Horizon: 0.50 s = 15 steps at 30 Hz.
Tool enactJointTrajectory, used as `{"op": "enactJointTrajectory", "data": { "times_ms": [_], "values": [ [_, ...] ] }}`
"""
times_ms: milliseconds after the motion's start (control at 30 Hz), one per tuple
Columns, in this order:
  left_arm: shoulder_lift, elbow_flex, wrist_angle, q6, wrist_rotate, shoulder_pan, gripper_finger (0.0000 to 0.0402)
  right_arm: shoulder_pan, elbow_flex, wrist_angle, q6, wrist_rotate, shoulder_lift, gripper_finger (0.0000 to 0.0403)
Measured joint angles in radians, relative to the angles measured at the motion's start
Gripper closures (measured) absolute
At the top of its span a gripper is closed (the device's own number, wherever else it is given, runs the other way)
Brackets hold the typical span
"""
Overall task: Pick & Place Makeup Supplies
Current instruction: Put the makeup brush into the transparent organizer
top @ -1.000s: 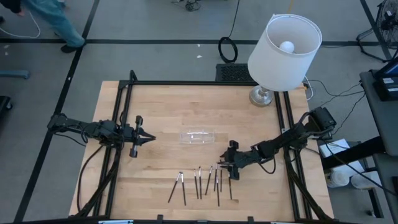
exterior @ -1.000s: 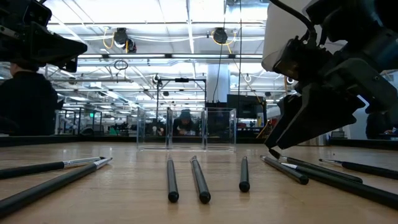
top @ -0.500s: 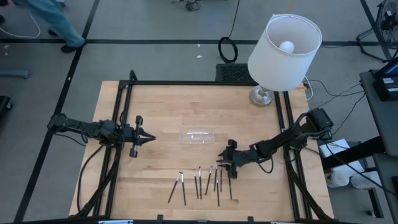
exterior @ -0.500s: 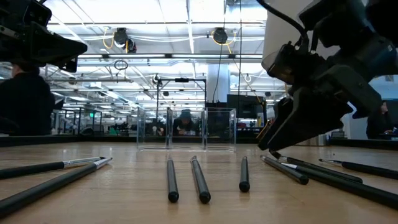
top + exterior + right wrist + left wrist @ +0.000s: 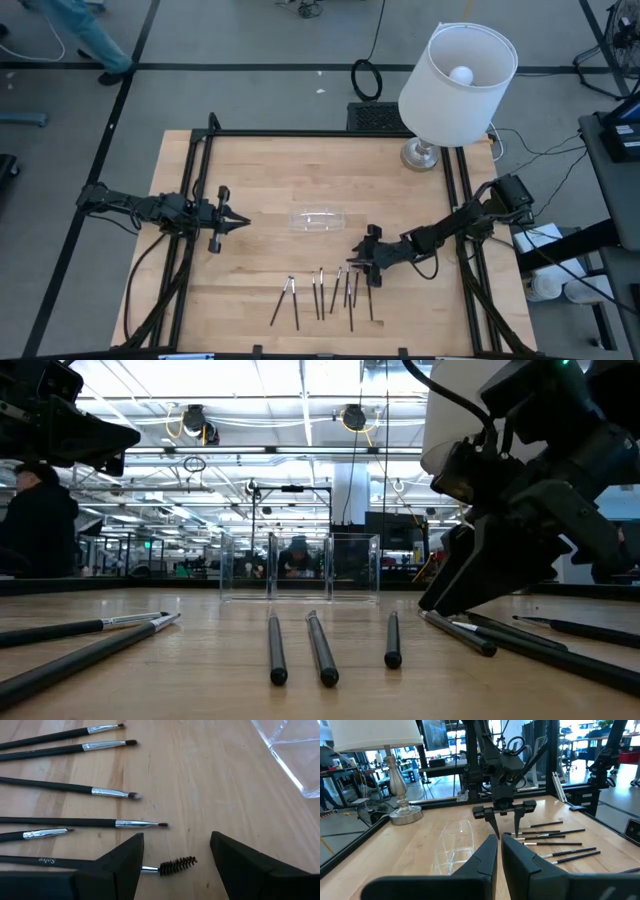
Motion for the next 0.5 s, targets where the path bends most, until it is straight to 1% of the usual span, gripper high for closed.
{"op": "enactJointTrajectory", "data": {
  "times_ms": [500],
  "values": [
    [0.000, 0.000, 0.000, 0.000, 0.000, 0.000, 0.0371, 0.000, -0.002, -0.063, 0.029, 0.000, -0.083, 0.0181]
  ]
}}
